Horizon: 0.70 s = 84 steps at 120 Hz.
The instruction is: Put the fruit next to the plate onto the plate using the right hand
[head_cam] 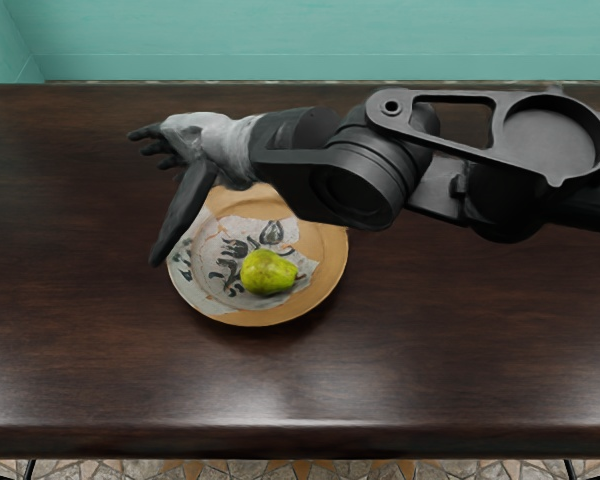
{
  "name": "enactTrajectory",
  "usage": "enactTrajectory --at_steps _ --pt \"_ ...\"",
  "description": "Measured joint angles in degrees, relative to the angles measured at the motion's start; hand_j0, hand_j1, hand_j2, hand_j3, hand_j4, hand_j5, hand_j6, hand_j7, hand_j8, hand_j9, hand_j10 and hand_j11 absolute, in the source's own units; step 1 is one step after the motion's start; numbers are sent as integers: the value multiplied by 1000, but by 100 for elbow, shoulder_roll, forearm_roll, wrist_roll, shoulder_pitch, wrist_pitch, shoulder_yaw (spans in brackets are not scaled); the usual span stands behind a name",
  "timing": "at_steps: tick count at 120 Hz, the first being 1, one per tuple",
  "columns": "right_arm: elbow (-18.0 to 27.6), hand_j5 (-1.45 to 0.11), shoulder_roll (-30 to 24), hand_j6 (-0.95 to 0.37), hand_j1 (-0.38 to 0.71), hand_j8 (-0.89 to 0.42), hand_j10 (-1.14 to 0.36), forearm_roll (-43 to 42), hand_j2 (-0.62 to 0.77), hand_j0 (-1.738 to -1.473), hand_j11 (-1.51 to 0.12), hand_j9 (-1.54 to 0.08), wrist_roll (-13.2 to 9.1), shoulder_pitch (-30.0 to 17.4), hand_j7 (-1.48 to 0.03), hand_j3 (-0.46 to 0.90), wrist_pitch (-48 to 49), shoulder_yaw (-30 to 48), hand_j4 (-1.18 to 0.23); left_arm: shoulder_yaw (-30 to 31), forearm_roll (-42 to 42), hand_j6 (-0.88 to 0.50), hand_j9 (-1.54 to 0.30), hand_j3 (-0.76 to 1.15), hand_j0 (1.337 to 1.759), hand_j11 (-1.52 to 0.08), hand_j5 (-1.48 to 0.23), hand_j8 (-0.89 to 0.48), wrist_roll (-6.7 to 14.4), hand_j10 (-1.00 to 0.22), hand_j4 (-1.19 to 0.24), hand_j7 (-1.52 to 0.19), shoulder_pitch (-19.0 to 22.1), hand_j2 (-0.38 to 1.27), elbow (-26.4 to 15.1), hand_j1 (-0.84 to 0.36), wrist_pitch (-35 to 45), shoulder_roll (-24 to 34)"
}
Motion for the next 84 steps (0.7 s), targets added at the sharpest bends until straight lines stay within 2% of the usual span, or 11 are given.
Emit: enactTrajectory --at_steps 24,49,65,84 --pt "20 -52 -51 -39 -302 -39 -39 112 -7 -1658 -51 -52 0 -1285 -51 0 1630 1345 -40 5 0 0 0 0 1658 0 0 0 1 0 0 0 0 0 0 349 0 0" --pt "54 -50 -403 -38 -303 -38 -38 950 -7 -1658 -50 -50 0 -1952 -50 0 3009 1911 -39 6 0 0 0 0 1658 0 0 0 0 0 0 0 6 0 -1 349 0 0" --pt "81 -49 -878 -37 -304 -37 -37 1429 -7 -1658 -48 -49 0 -2256 -49 0 3579 2005 -37 8 -1 0 0 0 1658 0 0 0 -1 0 0 0 18 0 -67 349 2 0" --pt "72 -46 -1793 -35 -306 -35 -36 1903 -7 -1658 -46 -46 0 -2659 -46 0 4475 2129 -36 17 18 0 0 0 1658 0 0 0 0 0 0 0 53 0 -108 349 0 0"
